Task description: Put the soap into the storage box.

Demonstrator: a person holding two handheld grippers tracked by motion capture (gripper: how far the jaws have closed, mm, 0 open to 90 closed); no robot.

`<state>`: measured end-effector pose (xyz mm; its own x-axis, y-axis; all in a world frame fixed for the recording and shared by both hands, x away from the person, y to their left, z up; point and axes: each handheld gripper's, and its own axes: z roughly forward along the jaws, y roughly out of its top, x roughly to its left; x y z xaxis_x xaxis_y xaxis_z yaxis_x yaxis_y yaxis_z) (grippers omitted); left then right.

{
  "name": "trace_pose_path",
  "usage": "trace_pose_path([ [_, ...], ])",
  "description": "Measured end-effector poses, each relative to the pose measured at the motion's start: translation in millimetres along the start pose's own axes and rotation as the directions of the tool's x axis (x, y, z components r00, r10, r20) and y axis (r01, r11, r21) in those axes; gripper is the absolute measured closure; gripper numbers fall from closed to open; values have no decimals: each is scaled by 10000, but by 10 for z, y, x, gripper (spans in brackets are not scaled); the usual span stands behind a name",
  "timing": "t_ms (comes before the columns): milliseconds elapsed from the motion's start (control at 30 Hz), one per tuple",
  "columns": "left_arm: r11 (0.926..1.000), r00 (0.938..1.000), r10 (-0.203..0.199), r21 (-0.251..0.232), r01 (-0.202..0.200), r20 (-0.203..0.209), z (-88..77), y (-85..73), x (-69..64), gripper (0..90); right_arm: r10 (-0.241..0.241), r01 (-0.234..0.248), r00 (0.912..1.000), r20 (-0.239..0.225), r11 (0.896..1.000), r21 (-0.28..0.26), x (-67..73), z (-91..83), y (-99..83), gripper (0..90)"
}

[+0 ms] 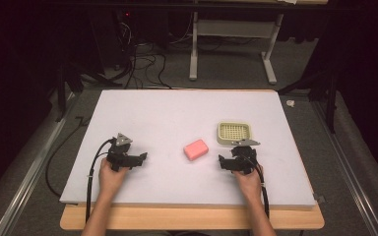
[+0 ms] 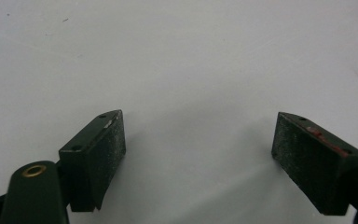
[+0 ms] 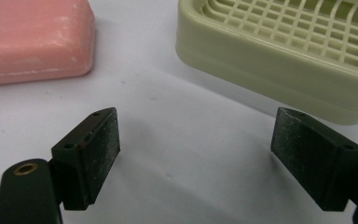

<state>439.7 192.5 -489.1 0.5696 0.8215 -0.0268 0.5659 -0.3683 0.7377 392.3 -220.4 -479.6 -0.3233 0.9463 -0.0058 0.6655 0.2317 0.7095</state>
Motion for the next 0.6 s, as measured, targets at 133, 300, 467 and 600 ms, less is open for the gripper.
trace_pose_path([
  [133,10000,10000,-6,-5,6,3,0,0,0,179,28,-33,9998,-197,9997,-243,27,-59,15,161],
  [300,10000,10000,-8,-5,8,4,0,0,0,179,-113,92,9989,-459,9989,-465,131,-107,70,152],
  [467,10000,10000,-6,-6,6,4,0,0,0,179,-270,244,9981,-558,9986,-467,218,-118,107,148],
  [600,10000,10000,-10,-7,10,5,0,0,0,179,-356,320,9968,-713,9982,-515,273,-115,126,146],
])
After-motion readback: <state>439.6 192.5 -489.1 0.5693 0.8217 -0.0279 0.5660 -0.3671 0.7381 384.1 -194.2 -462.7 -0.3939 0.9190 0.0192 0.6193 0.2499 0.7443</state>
